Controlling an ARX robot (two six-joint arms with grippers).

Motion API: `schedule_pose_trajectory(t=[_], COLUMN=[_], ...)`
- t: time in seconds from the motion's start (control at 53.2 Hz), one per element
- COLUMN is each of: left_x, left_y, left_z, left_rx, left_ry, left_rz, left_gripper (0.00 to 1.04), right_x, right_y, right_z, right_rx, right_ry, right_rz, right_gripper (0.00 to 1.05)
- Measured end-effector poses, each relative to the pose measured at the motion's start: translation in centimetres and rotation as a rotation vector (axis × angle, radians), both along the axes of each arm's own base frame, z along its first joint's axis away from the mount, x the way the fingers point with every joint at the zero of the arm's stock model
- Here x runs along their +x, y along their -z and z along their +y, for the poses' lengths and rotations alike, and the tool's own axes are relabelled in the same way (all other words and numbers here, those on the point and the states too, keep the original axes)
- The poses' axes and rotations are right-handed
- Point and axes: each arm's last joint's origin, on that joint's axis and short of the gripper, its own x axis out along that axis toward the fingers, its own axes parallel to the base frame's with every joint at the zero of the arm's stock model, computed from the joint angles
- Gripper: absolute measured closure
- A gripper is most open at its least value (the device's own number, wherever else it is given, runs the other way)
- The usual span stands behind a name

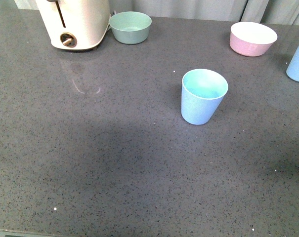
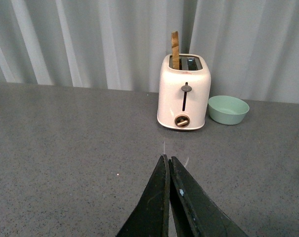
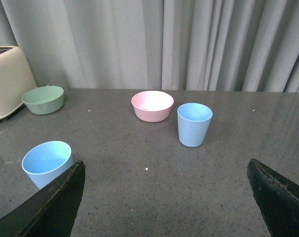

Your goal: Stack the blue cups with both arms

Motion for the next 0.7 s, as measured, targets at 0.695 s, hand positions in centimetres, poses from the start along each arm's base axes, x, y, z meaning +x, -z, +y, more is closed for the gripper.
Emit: schedule_pose_trajectory(t=[0.695], left_x=[-1.4], left_y=[0.3], left_z=[0.0], left_rx=[0.0], left_ry=[0.0], left_rz=[0.006], left_gripper=[1.03], right_x=[0.0], right_y=[0.0], right_z=[0.0], right_rx=[0.0], right_ry=[0.0], right_rz=[0.0], right_gripper=[0.09])
